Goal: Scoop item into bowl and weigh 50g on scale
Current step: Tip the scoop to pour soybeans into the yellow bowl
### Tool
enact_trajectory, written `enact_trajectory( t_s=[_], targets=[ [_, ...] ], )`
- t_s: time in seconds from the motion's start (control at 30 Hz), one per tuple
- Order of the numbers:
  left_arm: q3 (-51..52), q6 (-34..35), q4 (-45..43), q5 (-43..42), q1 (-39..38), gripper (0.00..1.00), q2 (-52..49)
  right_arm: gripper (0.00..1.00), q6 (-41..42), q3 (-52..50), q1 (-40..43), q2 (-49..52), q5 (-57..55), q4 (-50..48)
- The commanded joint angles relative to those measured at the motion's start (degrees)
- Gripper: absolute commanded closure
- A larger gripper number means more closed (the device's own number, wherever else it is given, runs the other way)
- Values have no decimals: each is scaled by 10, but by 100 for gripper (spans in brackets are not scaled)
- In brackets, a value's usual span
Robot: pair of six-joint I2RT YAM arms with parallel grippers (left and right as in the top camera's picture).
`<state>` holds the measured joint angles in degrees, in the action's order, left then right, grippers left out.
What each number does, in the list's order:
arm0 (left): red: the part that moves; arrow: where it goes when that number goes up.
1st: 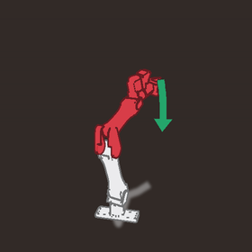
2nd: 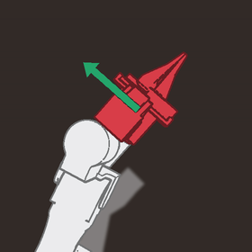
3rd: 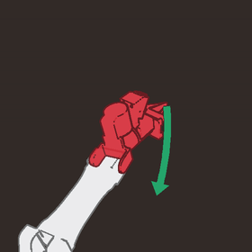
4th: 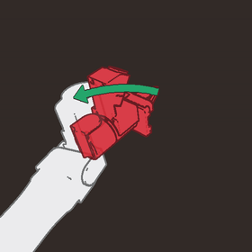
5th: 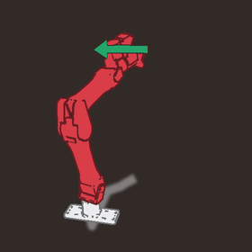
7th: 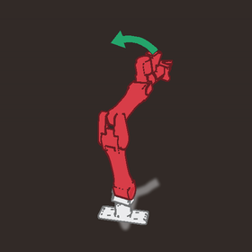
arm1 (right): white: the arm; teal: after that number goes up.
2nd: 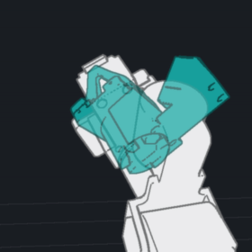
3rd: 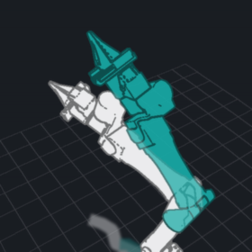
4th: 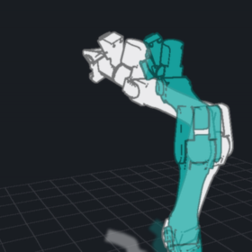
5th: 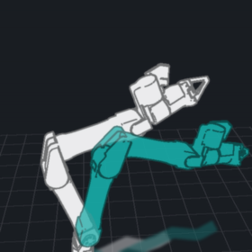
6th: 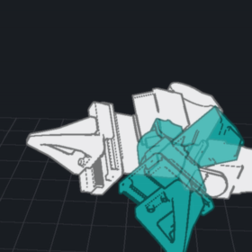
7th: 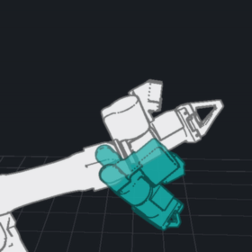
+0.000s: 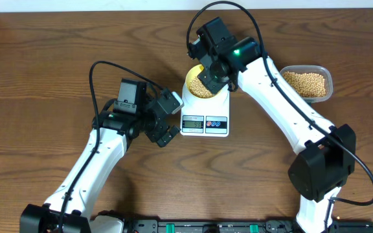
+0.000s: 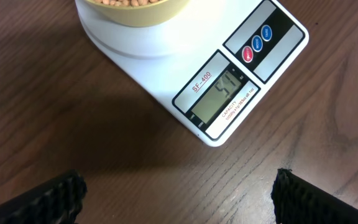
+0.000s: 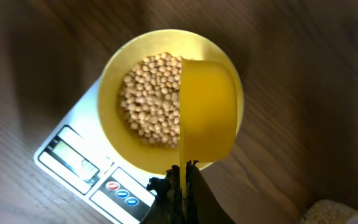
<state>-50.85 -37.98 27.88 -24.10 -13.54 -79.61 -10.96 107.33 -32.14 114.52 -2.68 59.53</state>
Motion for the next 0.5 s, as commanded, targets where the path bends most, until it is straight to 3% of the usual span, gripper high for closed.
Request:
enact_trajectory(
  t_s=[0.0,0.47],
  targets=[
    [0,-8,0,-7,3,2,7,99,-3,17,2,6,-12,-1],
    [0,-8,0,-7,3,2,7,99,13,22,25,4,64,-10]
  ],
)
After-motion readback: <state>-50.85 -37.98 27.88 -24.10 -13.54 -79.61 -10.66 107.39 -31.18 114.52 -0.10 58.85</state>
